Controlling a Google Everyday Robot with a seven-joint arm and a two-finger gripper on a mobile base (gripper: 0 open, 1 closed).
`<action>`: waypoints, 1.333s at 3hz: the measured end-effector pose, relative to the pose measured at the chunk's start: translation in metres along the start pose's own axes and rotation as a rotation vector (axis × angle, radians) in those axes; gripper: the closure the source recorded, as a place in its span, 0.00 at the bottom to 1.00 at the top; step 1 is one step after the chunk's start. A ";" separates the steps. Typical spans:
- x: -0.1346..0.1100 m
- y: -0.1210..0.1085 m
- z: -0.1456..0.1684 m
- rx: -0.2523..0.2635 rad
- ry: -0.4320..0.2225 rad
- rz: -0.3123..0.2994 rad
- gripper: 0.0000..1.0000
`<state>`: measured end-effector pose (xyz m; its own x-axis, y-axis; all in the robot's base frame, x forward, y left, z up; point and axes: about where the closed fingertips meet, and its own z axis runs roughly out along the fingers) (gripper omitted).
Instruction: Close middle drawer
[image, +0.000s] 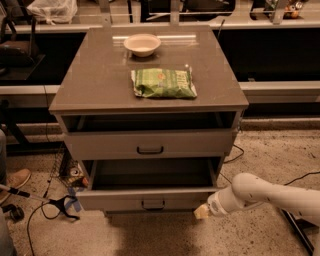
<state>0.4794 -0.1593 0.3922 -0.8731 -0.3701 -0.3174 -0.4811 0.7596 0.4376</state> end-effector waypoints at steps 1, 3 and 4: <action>0.000 0.000 0.000 0.000 0.000 0.000 1.00; -0.089 -0.024 0.008 -0.022 -0.181 -0.030 1.00; -0.088 -0.024 0.008 -0.022 -0.181 -0.030 1.00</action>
Offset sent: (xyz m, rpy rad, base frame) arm 0.1679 0.0259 0.0156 0.1845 -0.2596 -0.1143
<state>0.5686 -0.1402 0.4030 -0.8306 -0.2891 -0.4760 -0.5104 0.7372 0.4428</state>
